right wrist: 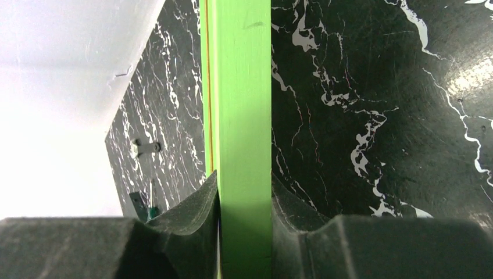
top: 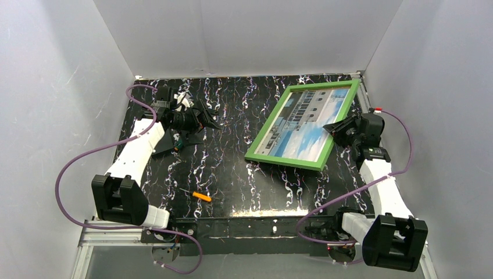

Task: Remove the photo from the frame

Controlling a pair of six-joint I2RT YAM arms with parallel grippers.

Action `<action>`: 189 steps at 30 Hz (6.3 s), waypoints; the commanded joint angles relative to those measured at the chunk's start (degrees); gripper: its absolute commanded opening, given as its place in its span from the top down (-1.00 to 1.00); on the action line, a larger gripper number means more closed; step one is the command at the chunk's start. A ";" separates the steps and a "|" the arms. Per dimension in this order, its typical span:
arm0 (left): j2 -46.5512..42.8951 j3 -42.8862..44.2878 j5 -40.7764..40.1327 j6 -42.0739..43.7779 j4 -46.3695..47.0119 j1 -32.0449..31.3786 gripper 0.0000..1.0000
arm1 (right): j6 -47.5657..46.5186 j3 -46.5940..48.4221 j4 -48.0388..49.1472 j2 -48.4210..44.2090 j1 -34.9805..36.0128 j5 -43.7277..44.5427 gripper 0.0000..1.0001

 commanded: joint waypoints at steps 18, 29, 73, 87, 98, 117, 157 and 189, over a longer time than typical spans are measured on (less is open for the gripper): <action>0.71 -2.27 4.68 -2.75 -0.24 0.61 -0.93 | 3.70 -10.62 20.79 7.94 -13.39 5.74 0.97; 1.75 -2.43 4.92 -2.81 0.04 0.65 -0.93 | -2.04 -7.36 21.93 15.80 -16.12 1.12 0.97; 2.42 -4.20 6.96 -5.31 3.06 0.60 -0.93 | -22.61 7.45 -16.48 22.51 -16.03 22.07 -0.69; 2.21 -5.08 8.54 -7.03 4.94 0.50 -0.93 | -13.43 7.04 -19.74 18.21 -10.50 19.06 -0.67; 2.23 -5.12 9.12 -7.27 5.29 0.03 -0.93 | -13.81 5.07 -13.97 23.82 -10.50 15.73 -0.23; 2.69 -5.24 8.65 -7.00 5.38 0.02 -0.93 | -15.26 8.72 -17.46 20.99 -10.50 16.85 0.70; 1.94 -5.50 7.60 -6.50 5.12 0.08 -0.93 | -40.90 19.00 -9.88 14.23 31.66 51.74 0.97; 1.06 -4.52 5.81 -4.81 2.06 2.88 -0.93 | -22.70 43.58 -13.70 54.95 54.89 53.88 0.97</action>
